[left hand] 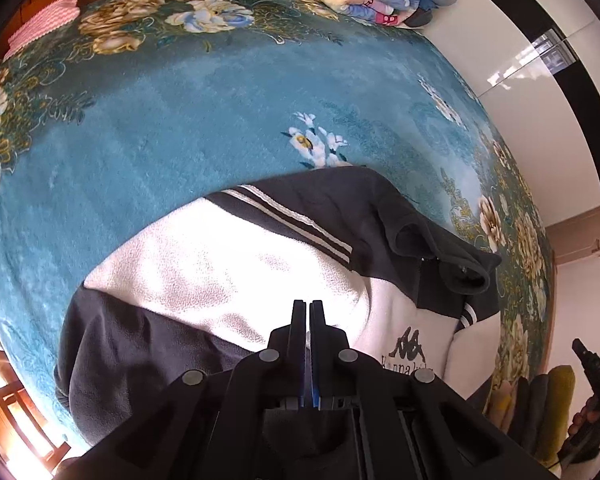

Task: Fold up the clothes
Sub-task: 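Open both grippers and release the hoodie flat on the bed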

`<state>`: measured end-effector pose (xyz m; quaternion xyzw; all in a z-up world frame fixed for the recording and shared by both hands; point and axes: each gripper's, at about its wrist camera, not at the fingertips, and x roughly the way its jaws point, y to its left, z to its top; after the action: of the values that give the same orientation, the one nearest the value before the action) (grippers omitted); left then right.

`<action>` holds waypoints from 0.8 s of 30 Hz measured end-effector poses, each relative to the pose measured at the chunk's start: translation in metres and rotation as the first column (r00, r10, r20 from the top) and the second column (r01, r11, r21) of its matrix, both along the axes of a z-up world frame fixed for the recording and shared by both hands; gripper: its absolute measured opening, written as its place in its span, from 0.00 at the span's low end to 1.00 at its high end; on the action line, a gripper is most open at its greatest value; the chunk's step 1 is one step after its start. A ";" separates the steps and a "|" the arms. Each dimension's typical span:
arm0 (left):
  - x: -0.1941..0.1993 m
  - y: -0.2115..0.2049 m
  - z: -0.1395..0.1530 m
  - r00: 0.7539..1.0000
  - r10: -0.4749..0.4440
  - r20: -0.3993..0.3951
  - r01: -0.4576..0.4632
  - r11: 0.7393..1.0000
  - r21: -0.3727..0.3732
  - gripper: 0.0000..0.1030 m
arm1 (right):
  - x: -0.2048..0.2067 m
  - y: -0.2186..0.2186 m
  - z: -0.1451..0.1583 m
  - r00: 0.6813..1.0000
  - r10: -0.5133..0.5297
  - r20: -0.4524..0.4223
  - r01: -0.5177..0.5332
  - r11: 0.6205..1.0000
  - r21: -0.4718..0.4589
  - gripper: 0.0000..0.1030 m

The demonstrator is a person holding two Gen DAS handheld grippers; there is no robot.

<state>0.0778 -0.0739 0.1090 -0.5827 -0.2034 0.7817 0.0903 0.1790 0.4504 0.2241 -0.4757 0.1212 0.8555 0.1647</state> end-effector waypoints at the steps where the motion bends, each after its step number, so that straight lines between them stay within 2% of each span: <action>1: 0.000 -0.001 -0.002 1.000 0.004 0.007 -0.004 1.000 0.003 0.03 | -0.002 -0.014 -0.006 0.999 0.049 0.008 -0.049 0.999 0.000 0.03; 5: 0.001 0.004 -0.008 0.999 -0.003 0.031 0.003 1.000 0.001 0.03 | 0.000 -0.078 -0.047 0.977 0.204 0.061 -0.201 0.978 -0.050 0.06; 6: 0.002 0.006 -0.009 0.999 -0.013 0.035 0.013 1.000 0.000 0.03 | 0.001 -0.094 -0.059 0.969 0.234 0.074 -0.229 0.971 -0.070 0.16; 7: 0.003 0.008 -0.009 0.999 -0.023 0.036 0.023 1.000 -0.001 0.03 | 0.002 -0.107 -0.072 0.962 0.257 0.093 -0.248 0.964 -0.095 0.37; 9: 0.005 0.011 -0.010 0.999 -0.035 0.040 0.035 0.999 -0.002 0.04 | 0.006 -0.131 -0.100 0.944 0.302 0.135 -0.282 0.948 -0.149 0.59; 14: 0.012 0.008 -0.015 0.998 -0.026 0.061 0.025 1.000 0.008 0.09 | 0.032 -0.190 -0.163 0.867 0.416 0.273 -0.370 0.906 -0.206 0.60; 18: 0.017 0.005 -0.019 0.997 -0.018 0.072 0.018 1.000 0.013 0.11 | 0.043 -0.197 -0.176 0.839 0.424 0.340 -0.404 0.905 -0.130 0.62; 19: 0.018 0.004 -0.020 0.997 -0.015 0.075 0.014 1.000 0.016 0.11 | 0.045 -0.198 -0.179 0.833 0.423 0.357 -0.412 0.904 -0.109 0.59; 20: 0.019 0.003 -0.021 0.997 -0.013 0.077 0.011 1.000 0.020 0.11 | 0.048 -0.199 -0.182 0.827 0.422 0.373 -0.421 0.903 -0.088 0.55; 21: 0.020 0.002 -0.021 0.997 -0.010 0.079 0.008 1.000 0.024 0.11 | 0.049 -0.197 -0.181 0.827 0.417 0.377 -0.419 0.904 -0.081 0.42; 23: 0.021 0.002 -0.022 0.997 -0.010 0.083 0.007 1.000 0.030 0.11 | 0.051 -0.190 -0.176 0.833 0.404 0.377 -0.408 0.910 -0.074 0.26; 24: 0.022 0.001 -0.023 0.996 -0.010 0.083 0.008 1.000 0.031 0.11 | 0.052 -0.187 -0.172 0.838 0.399 0.373 -0.402 0.913 -0.073 0.15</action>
<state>0.0999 -0.0726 0.0864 -0.6143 -0.2161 0.7531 0.0940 0.2310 0.2636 0.0521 -0.6462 -0.0185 0.7629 0.0045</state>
